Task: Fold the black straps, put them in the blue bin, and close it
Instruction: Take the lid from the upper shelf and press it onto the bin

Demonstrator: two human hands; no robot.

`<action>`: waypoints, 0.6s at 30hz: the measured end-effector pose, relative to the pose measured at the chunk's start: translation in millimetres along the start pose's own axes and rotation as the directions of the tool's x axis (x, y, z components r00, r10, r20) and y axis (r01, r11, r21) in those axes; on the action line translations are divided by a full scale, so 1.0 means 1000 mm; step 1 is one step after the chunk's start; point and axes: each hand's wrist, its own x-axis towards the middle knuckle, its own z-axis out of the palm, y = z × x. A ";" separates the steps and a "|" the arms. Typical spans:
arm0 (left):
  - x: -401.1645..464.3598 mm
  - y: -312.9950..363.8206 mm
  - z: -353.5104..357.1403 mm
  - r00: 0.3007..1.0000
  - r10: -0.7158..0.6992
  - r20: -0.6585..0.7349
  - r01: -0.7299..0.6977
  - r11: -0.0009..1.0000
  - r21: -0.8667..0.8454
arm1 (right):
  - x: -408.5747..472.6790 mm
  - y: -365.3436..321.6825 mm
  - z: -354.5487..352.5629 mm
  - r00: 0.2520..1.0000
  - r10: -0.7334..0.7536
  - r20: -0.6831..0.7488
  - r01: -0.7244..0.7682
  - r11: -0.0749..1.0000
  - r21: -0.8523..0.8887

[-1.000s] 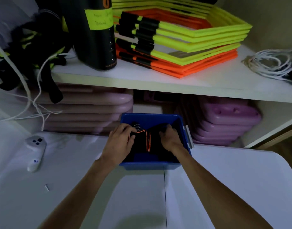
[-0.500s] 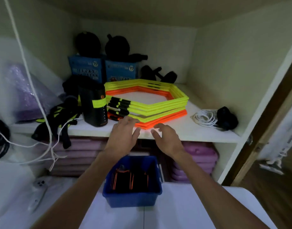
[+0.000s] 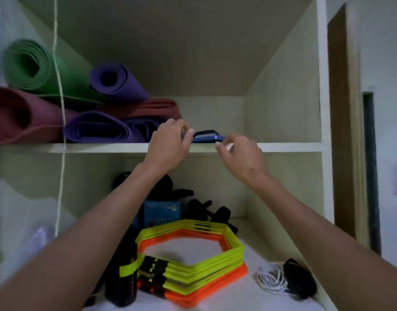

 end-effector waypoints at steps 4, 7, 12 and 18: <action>0.042 -0.020 0.010 0.999 -0.025 0.033 0.025 1.000 0.018 | 0.044 -0.009 -0.004 0.999 0.031 -0.037 -0.032 0.999 -0.041; 0.072 -0.048 0.028 0.982 -0.112 0.150 0.110 0.994 0.019 | 0.083 -0.013 0.011 0.997 0.070 0.043 -0.066 0.992 -0.103; 0.118 -0.079 0.062 0.875 -0.260 0.409 0.291 0.957 -0.015 | 0.137 -0.020 0.041 0.953 0.204 0.224 -0.184 0.977 -0.107; 0.154 -0.079 0.102 0.764 -0.224 0.605 0.267 0.963 0.019 | 0.170 -0.013 0.067 0.882 0.260 0.392 -0.139 0.940 -0.311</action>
